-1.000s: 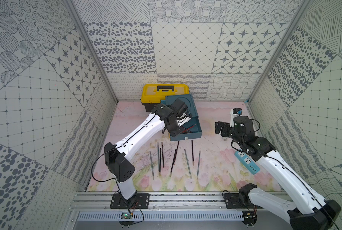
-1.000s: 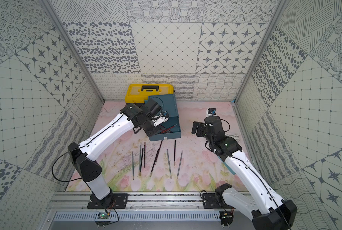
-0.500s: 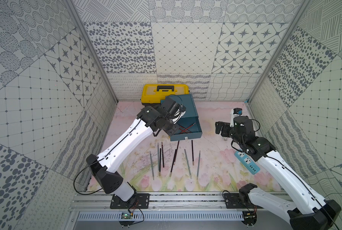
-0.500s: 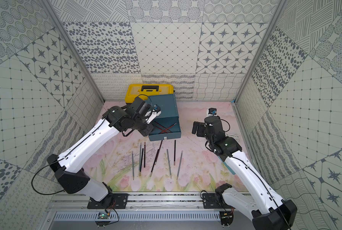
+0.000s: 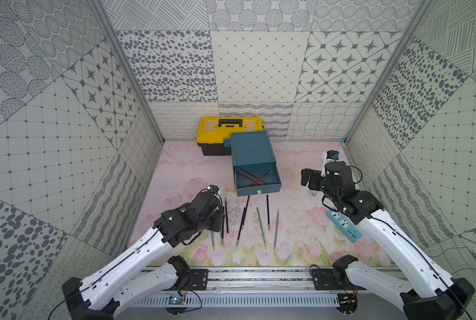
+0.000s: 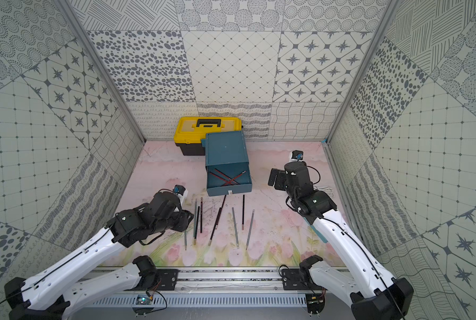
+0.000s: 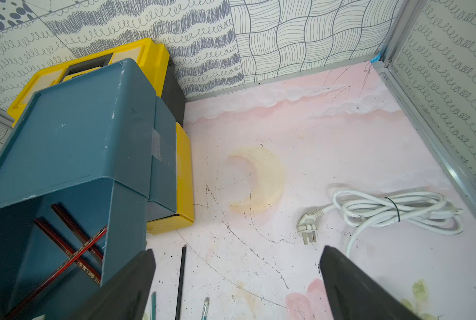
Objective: Please place the pencils in the drawer according to their color
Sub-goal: Place the pencil in the drawer.
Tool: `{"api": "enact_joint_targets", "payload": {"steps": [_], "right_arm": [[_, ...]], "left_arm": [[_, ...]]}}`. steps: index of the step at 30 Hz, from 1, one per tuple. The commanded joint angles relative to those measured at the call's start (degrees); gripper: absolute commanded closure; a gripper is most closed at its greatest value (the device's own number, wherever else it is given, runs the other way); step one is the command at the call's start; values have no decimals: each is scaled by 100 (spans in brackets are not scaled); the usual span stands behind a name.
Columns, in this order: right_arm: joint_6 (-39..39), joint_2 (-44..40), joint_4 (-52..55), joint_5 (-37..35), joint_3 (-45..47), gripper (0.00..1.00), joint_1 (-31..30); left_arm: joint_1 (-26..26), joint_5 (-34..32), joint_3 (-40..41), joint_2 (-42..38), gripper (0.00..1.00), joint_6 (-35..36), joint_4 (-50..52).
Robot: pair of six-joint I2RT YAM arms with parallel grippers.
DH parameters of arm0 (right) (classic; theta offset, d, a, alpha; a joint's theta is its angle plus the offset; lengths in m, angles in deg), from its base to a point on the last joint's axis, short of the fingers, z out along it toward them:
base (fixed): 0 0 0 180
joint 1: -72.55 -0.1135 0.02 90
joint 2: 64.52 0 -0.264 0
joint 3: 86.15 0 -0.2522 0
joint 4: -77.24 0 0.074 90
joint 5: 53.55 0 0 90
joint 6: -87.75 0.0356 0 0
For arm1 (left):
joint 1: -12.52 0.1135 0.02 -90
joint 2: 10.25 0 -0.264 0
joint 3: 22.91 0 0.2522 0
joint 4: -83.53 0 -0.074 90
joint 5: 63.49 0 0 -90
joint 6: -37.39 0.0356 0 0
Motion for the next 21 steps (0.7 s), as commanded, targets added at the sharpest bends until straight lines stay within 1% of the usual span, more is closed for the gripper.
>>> {"api": "enact_joint_targets", "payload": {"steps": [1, 4, 5, 6, 7, 9, 10, 13, 18, 21], "right_arm": [[215, -112, -122, -150, 86, 1, 23], [452, -171, -114, -334, 226, 1, 22], [437, -173, -114, -348, 223, 1, 23], [423, -154, -103, -362, 223, 1, 23], [419, -143, -98, -355, 215, 1, 20], [414, -127, -96, -328, 202, 1, 21], [417, -107, -96, -318, 184, 1, 18], [419, -76, -97, -312, 164, 1, 21], [421, -9, -96, -279, 143, 1, 23], [419, 14, -100, -253, 144, 1, 23]], "left_arm": [[-738, -83, 1376, -591, 57, -2347, -1924], [-1406, -538, 1772, -378, 59, -2636, -2599], [-1536, -615, 1860, -252, 60, -2731, -2802], [-1675, -652, 1994, -67, 64, -2842, -3045], [-1785, -638, 2160, 124, 66, -2901, -3467], [-1927, -631, 2408, 510, 68, -3047, -4228], [-1964, -580, 2488, 731, 70, -3051, -4627], [-1986, -548, 2461, 1293, 70, -2941, -5256], [-1988, -648, 2414, 1914, 71, -2754, -6020], [-1978, -692, 2315, 2151, 70, -2656, -6222]]}}
